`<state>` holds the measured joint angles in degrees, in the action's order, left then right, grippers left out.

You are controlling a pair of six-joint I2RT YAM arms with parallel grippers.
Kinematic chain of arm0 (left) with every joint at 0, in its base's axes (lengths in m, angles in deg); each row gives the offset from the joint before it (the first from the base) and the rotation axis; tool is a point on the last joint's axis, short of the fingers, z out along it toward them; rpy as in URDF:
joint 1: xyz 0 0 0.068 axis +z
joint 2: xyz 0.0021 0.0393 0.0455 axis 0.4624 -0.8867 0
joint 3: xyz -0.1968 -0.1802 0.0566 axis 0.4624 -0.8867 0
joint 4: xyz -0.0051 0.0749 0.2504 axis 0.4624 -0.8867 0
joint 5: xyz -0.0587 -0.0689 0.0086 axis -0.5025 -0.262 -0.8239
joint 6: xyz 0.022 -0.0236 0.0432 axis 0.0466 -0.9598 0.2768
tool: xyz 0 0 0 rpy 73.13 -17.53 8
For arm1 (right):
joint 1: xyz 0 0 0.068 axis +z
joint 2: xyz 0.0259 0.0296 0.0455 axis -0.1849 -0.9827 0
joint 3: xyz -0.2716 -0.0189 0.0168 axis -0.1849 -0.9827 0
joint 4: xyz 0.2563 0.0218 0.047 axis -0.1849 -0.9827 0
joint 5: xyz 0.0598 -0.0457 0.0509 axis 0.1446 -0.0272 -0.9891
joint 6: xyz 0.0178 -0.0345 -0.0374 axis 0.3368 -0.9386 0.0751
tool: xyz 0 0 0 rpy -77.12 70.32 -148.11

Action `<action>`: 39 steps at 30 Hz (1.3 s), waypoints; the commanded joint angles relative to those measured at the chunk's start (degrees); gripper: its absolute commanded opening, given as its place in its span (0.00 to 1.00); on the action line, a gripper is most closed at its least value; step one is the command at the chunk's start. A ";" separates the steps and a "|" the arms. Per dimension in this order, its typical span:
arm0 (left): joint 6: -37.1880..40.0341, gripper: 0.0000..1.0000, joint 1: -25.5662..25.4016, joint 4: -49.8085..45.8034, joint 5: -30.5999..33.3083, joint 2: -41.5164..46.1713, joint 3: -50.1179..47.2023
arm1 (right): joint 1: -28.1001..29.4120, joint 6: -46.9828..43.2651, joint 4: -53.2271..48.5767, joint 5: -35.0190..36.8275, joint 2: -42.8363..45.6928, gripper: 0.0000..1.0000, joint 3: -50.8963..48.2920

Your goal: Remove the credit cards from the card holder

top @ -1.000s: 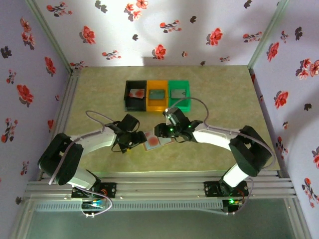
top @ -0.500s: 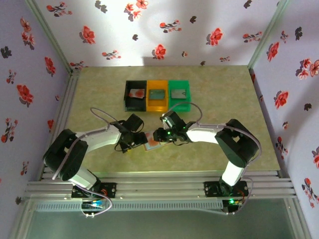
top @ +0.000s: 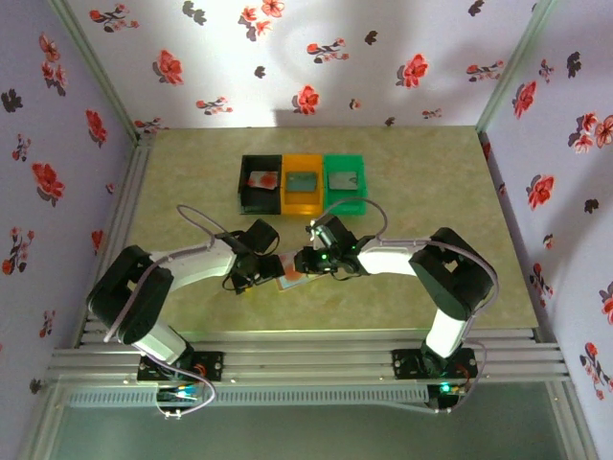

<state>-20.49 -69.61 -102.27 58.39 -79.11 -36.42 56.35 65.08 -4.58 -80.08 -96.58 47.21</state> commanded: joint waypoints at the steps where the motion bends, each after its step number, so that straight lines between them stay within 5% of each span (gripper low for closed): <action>1: -1.59 0.85 -4.25 31.07 -18.37 -17.20 -7.20 | 0.26 0.67 4.71 -3.30 -0.68 0.22 -1.41; 13: -1.68 0.85 -4.35 32.28 -18.68 -18.93 -7.37 | -0.12 4.10 13.14 -6.53 -0.86 0.11 -4.37; 17: -1.59 0.84 -4.34 32.42 -18.79 -19.01 -7.37 | -0.49 4.24 14.00 -6.26 -0.24 0.00 -5.22; 39: -1.15 0.84 -4.34 32.94 -19.56 -19.23 -7.33 | -6.84 4.74 15.84 -3.34 7.44 0.00 -12.03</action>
<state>-20.64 -69.65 -103.01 58.46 -79.98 -35.72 50.75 70.04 11.02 -83.79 -91.80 36.22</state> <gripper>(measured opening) 0.845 0.046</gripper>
